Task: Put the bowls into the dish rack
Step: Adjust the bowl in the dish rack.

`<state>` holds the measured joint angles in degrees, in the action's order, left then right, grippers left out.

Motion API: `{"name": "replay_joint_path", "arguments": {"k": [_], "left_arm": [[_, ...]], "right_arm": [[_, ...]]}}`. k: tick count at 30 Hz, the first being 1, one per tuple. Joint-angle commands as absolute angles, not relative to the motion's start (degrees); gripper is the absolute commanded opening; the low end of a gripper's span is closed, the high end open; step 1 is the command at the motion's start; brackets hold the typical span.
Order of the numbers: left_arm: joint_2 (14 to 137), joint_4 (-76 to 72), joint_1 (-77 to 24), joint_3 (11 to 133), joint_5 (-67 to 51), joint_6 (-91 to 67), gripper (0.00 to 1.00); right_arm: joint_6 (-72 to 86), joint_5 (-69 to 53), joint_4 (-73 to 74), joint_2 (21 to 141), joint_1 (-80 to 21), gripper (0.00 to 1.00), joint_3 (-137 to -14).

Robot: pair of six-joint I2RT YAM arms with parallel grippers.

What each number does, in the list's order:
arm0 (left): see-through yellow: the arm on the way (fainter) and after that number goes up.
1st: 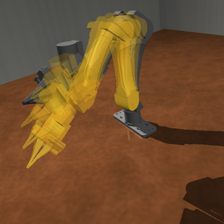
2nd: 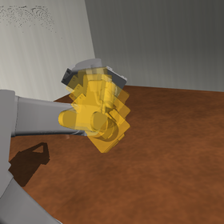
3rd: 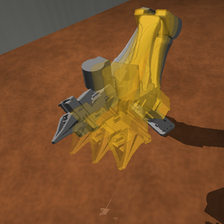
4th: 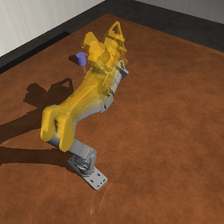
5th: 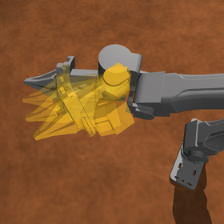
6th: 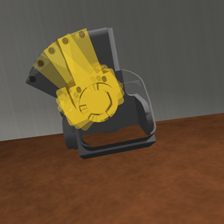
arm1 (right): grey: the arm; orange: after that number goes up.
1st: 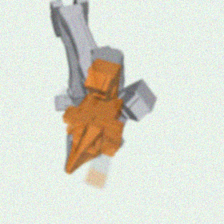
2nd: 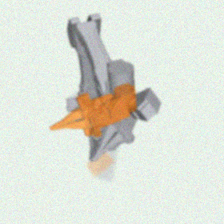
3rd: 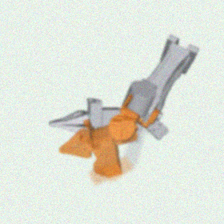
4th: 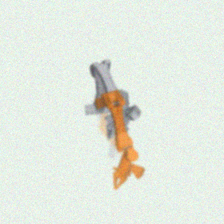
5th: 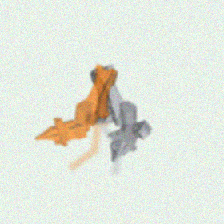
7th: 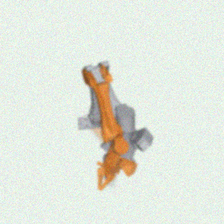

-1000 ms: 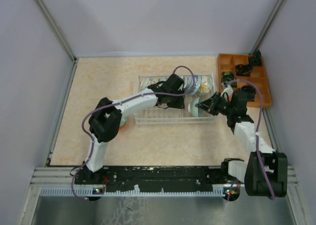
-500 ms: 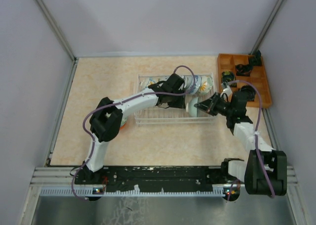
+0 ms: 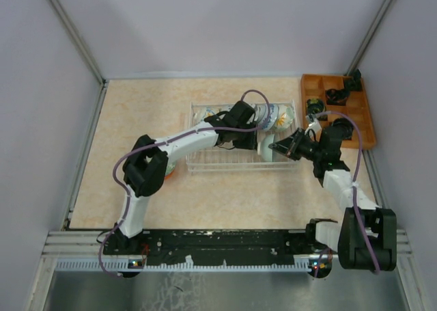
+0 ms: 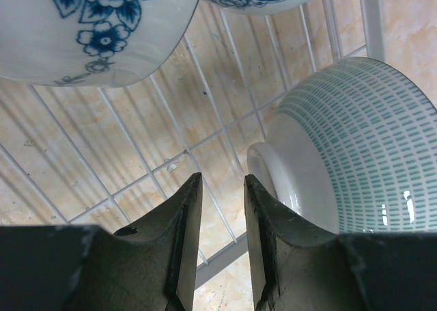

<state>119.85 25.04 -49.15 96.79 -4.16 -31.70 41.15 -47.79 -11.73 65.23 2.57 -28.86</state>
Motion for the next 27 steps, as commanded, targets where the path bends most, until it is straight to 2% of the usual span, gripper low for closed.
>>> {"name": "replay_joint_path", "arguments": {"k": [1, 6, 11, 18, 23, 25, 27], "left_arm": [[115.76, 22.89, -49.40, 95.71, -5.89, -32.24, 0.37], [112.10, 18.52, -49.39, 90.47, -7.48, -33.22, 0.41], [111.67, 18.41, -49.48, 89.80, -8.71, -33.67, 0.41], [112.52, 18.11, -49.90, 91.06, -9.49, -33.85, 0.40], [112.86, 18.53, -50.34, 92.02, -9.39, -33.84, 0.39], [113.00, 18.87, -50.44, 92.46, -9.25, -33.77, 0.39], [112.99, 19.09, -50.59, 92.71, -9.07, -33.69, 0.39]], "right_arm": [[39.46, -49.14, -6.68, 64.34, 3.32, 0.00, -27.52], [38.99, -49.13, -6.34, 64.50, 3.52, 0.00, -27.29], [37.58, -48.30, -4.28, 64.49, 3.65, 0.00, -27.34], [35.58, -47.06, -0.85, 63.52, 4.11, 0.10, -27.76], [34.33, -46.26, 1.30, 62.81, 4.72, 0.12, -28.05], [34.13, -46.22, 1.61, 62.60, 4.91, 0.09, -28.03], [34.12, -46.27, 1.52, 62.53, 5.01, 0.00, -27.96]]}}
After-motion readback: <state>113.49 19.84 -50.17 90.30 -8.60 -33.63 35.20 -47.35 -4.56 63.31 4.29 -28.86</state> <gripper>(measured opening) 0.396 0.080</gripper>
